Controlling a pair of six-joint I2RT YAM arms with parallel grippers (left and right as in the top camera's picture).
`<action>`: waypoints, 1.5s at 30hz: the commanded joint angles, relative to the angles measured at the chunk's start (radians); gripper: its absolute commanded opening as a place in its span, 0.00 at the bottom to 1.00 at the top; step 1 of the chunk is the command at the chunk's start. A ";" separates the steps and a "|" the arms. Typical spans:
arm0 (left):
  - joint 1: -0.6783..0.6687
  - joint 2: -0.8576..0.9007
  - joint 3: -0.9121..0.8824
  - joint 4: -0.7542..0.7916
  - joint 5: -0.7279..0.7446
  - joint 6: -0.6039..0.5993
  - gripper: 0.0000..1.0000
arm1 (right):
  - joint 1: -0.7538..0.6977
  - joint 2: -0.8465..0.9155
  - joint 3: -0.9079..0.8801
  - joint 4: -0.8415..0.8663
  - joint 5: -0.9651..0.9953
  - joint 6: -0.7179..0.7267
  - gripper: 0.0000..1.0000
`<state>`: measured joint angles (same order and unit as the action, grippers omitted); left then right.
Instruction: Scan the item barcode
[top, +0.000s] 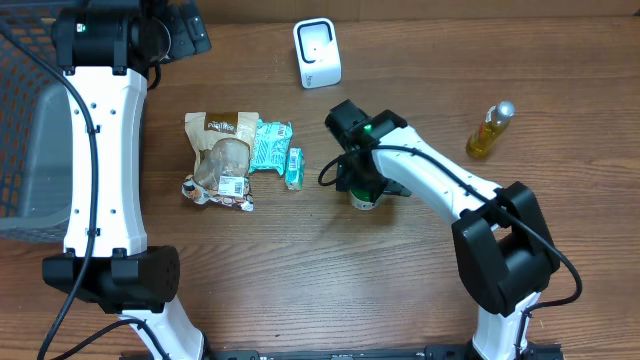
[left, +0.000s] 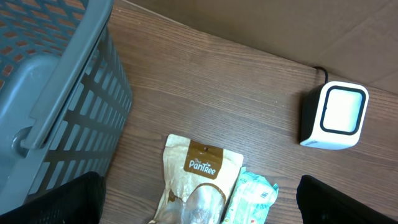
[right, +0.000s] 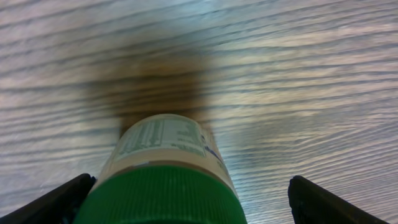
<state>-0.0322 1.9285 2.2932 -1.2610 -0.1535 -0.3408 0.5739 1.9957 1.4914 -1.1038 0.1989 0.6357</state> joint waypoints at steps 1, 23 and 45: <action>-0.001 -0.006 0.019 0.001 -0.003 -0.003 0.99 | -0.011 0.009 -0.006 0.004 -0.018 0.019 0.95; -0.001 -0.006 0.019 0.001 -0.003 -0.003 1.00 | -0.011 0.011 -0.007 0.045 -0.047 0.024 1.00; -0.001 -0.006 0.019 0.001 -0.003 -0.003 1.00 | -0.011 0.011 -0.053 0.143 -0.089 0.023 1.00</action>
<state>-0.0322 1.9285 2.2932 -1.2613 -0.1535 -0.3405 0.5629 1.9968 1.4464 -0.9699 0.1307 0.6514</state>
